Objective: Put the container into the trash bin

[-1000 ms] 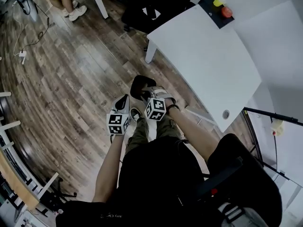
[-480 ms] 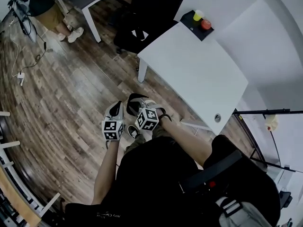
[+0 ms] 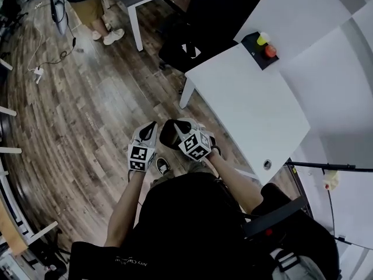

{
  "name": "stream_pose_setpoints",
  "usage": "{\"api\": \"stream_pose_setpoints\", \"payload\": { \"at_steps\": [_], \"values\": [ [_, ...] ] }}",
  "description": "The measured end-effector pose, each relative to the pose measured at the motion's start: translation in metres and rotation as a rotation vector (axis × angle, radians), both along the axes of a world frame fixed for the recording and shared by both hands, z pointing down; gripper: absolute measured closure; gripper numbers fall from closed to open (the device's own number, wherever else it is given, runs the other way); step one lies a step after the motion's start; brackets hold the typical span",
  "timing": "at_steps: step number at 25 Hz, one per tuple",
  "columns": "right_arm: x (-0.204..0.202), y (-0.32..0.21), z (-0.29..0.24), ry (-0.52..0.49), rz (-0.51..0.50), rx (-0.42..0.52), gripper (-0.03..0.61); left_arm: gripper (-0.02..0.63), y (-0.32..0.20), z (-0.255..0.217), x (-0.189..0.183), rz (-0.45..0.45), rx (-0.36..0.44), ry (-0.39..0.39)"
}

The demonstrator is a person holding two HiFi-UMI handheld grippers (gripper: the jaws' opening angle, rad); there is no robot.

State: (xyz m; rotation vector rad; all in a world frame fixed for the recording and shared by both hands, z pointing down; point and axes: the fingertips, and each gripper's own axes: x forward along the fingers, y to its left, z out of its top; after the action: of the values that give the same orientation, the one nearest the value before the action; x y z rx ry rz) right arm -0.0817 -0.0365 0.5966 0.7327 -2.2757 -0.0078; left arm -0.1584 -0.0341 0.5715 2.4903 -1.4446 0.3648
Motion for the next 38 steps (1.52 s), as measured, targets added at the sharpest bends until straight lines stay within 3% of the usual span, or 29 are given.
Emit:
{"api": "stream_pose_setpoints", "payload": {
  "at_steps": [4,10,18,25,28,30,33,38],
  "values": [
    [0.017,-0.010,-0.019,-0.069,0.005,0.000,0.560,0.617,-0.007,-0.025,0.010,-0.035,0.052,0.004],
    [0.020,-0.036,-0.075,-0.218,-0.018,0.054,0.563,0.615,-0.032,-0.087,0.028,-0.057,0.232,0.001],
    [0.028,-0.063,-0.187,-0.474,0.009,0.185,0.563,0.617,-0.039,-0.198,0.060,-0.030,0.483,-0.011],
    [0.029,-0.059,-0.269,-0.635,-0.027,0.297,0.561,0.617,-0.027,-0.274,0.071,-0.001,0.660,-0.028],
    [0.030,-0.053,-0.282,-0.669,-0.020,0.317,0.561,0.615,-0.021,-0.289,0.074,0.036,0.729,-0.070],
    [0.031,-0.057,-0.279,-0.681,-0.008,0.308,0.561,0.617,-0.023,-0.281,0.075,0.049,0.728,-0.088],
    [0.029,-0.055,-0.259,-0.665,0.003,0.278,0.563,0.616,-0.021,-0.254,0.076,0.042,0.647,-0.074],
    [0.029,-0.044,-0.225,-0.616,-0.025,0.242,0.563,0.616,-0.021,-0.225,0.078,0.013,0.596,-0.047]
  ]
}}
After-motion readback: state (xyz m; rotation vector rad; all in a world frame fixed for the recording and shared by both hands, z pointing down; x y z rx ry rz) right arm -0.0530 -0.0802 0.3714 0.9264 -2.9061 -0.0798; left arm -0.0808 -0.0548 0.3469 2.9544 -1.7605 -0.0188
